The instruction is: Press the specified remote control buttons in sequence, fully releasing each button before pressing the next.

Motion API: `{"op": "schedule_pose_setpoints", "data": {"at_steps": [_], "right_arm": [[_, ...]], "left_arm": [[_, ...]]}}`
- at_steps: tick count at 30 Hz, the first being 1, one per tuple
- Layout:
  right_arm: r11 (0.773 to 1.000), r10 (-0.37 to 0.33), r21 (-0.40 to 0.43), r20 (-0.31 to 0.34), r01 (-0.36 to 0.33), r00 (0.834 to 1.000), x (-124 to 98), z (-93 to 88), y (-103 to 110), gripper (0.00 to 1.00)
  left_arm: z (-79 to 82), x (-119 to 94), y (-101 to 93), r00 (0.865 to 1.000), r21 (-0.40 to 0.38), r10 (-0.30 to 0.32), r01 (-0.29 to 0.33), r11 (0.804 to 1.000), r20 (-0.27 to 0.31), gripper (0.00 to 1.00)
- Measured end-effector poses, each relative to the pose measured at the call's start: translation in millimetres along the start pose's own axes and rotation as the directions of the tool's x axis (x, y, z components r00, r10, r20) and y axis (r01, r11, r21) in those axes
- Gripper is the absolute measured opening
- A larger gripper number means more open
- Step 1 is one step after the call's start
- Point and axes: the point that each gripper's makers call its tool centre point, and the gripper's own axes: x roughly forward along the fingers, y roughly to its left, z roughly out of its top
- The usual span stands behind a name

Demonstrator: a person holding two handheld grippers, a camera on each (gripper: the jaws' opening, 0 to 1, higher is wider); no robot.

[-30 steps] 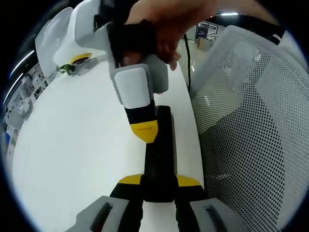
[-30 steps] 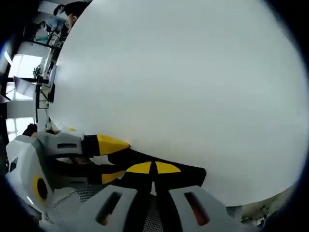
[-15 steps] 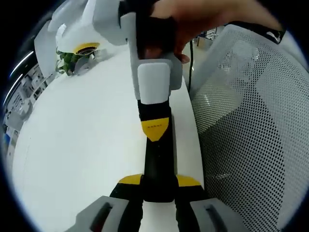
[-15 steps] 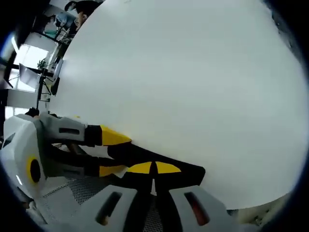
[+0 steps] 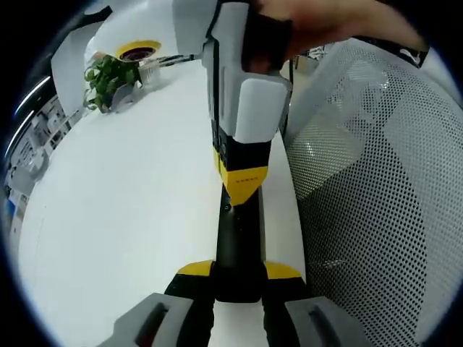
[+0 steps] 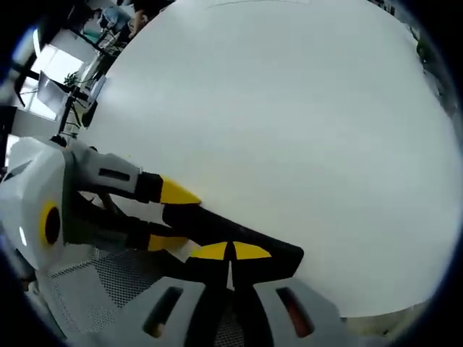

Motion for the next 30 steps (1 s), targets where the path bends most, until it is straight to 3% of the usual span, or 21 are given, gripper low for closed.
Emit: {"op": "schedule_pose_setpoints", "data": {"at_steps": [19,26,30], "right_arm": [[1.0,-0.002,-0.007,0.004,0.002,1.0,4.6,-3.0,1.7,0.0],[0.999,-0.038,-0.014,-0.003,0.038,0.999,5.1,-2.7,2.5,0.0],[0.993,-0.088,-0.075,0.021,0.089,0.996,5.6,-1.7,2.7,0.0]], "left_arm": [[0.1,-0.6,-0.5,1.0,-0.006,0.001,-0.001,1.0,0.003,0.24],[-0.2,-0.5,-0.4,1.0,-0.012,0.001,-0.001,1.0,0.004,0.24],[-0.2,-0.5,-0.4,1.0,-0.019,0.002,-0.002,1.0,0.003,0.24]]}}
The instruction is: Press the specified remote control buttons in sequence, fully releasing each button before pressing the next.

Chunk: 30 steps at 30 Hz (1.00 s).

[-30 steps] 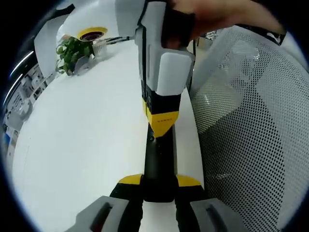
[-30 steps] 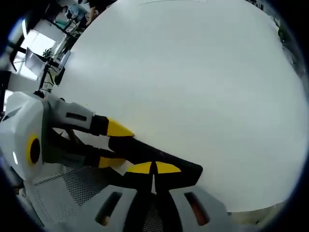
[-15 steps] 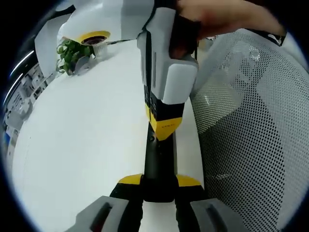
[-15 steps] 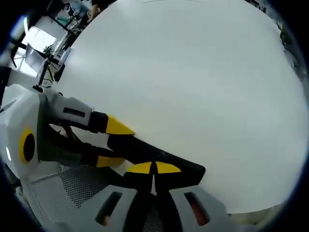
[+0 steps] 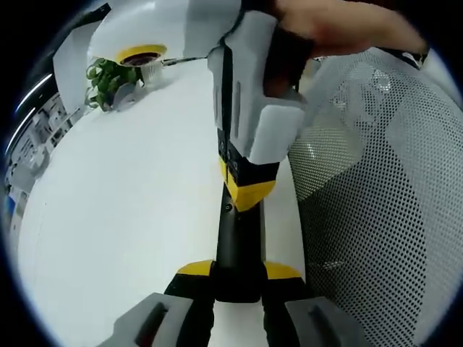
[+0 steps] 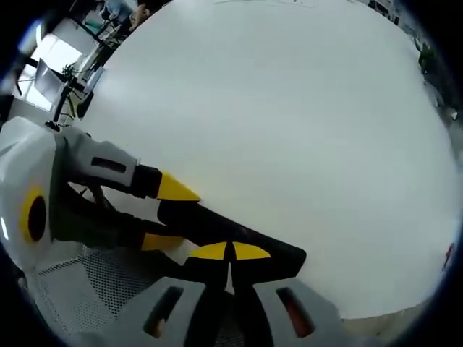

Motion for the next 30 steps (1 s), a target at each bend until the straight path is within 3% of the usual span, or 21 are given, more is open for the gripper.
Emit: {"op": "schedule_pose_setpoints", "data": {"at_steps": [9,15,22,30], "right_arm": [[0.999,-0.042,-0.025,0.048,0.044,0.998,-1.7,-0.6,0.5,0.0],[0.997,0.037,0.06,0.112,-0.044,0.993,-2.4,0.0,-0.5,0.0],[0.994,0.076,0.068,0.167,-0.088,0.983,-3.2,-0.7,-1.1,0.0],[0.989,0.083,0.108,0.158,-0.101,0.984,-2.7,-2.9,-2.7,0.0]], "left_arm": [[-0.3,0.0,0.0,1.0,0.002,0.002,-0.002,1.0,-0.004,0.24],[-0.2,0.0,-0.1,1.0,0.007,0.005,-0.005,1.0,0.0,0.24],[-0.3,0.0,0.2,1.0,0.005,0.004,-0.004,1.0,0.005,0.24],[0.1,0.0,0.2,1.0,0.012,0.003,-0.003,1.0,0.004,0.24]]}}
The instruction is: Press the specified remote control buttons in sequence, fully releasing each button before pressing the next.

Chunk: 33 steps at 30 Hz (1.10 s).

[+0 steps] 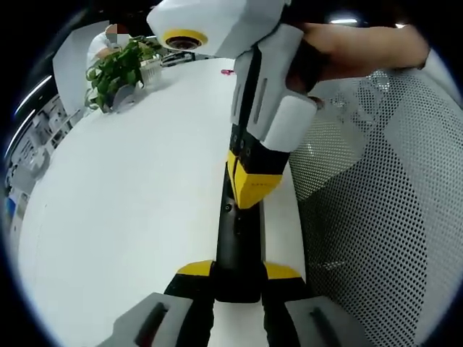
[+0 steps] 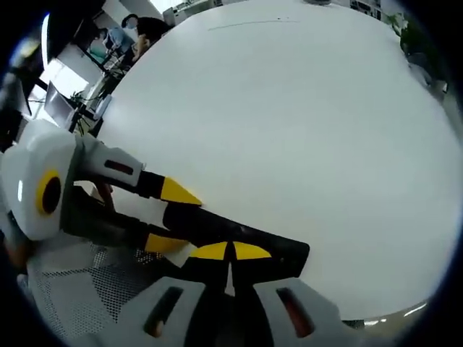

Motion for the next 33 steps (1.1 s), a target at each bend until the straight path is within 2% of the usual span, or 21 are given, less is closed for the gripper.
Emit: {"op": "schedule_pose_setpoints", "data": {"at_steps": [4,18,21,23,33], "right_arm": [[1.0,0.01,0.015,-0.031,-0.009,0.999,-1,-6.9,2,0.0],[0.997,0.044,0.061,-0.043,-0.041,0.998,1,-9.8,4,0.0],[0.995,0.075,0.07,-0.057,-0.071,0.996,3,-11.8,12,0.0],[0.998,0.045,0.035,-0.062,-0.043,0.997,4,-12.6,9,0.0],[0.998,0.04,0.049,-0.047,-0.038,0.998,1,-10.2,6,0.0]], "left_arm": [[0.0,0,0.1,1.0,0.0,0.0,0.0,1.0,-0.001,0.24],[0.2,0,-0.1,1.0,-0.004,0.0,0.0,1.0,-0.001,0.24],[0.2,0,0.0,1.0,-0.004,0.0,0.0,1.0,0.0,0.24],[0.2,0,-0.1,1.0,-0.005,0.0,0.0,1.0,0.001,0.24],[0.1,1,0.4,1.0,-0.004,-0.001,0.001,1.0,0.001,0.24]]}}
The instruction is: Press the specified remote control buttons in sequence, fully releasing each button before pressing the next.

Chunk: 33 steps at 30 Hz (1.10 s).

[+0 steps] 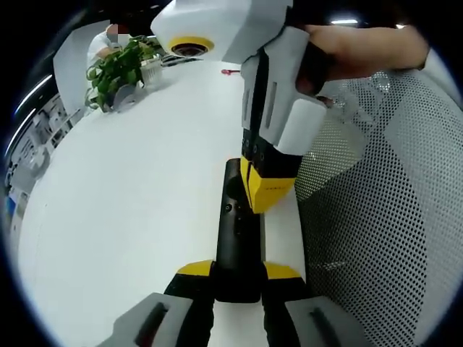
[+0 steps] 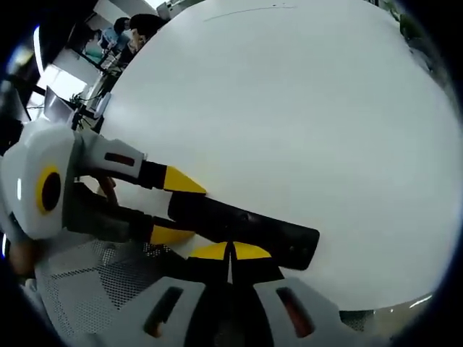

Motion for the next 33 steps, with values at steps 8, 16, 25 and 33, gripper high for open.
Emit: {"op": "schedule_pose_setpoints", "data": {"at_steps": [8,16,25,33], "right_arm": [[1.0,-0.008,-0.023,-0.003,0.008,1.0,1.6,-0.9,0.9,0.0],[0.996,-0.025,-0.082,-0.003,0.025,1.0,2.6,-1.5,1.6,0.0],[0.997,-0.023,-0.073,0.002,0.024,1.0,3.6,-0.3,0.0,0.0],[0.996,-0.03,-0.078,-0.007,0.029,1.0,1.5,-0.7,1.3,0.0]], "left_arm": [[-0.3,-0.1,-0.2,1.0,-0.012,0.0,0.0,1.0,0.0,0.24],[-0.1,-0.3,-1.0,1.0,-0.003,0.0,0.0,1.0,-0.006,0.24],[0.0,-0.2,-1.0,1.0,-0.001,0.002,-0.002,1.0,-0.007,0.24],[0.3,-0.7,-1.2,1.0,0.001,0.005,-0.005,1.0,0.0,0.24]]}}
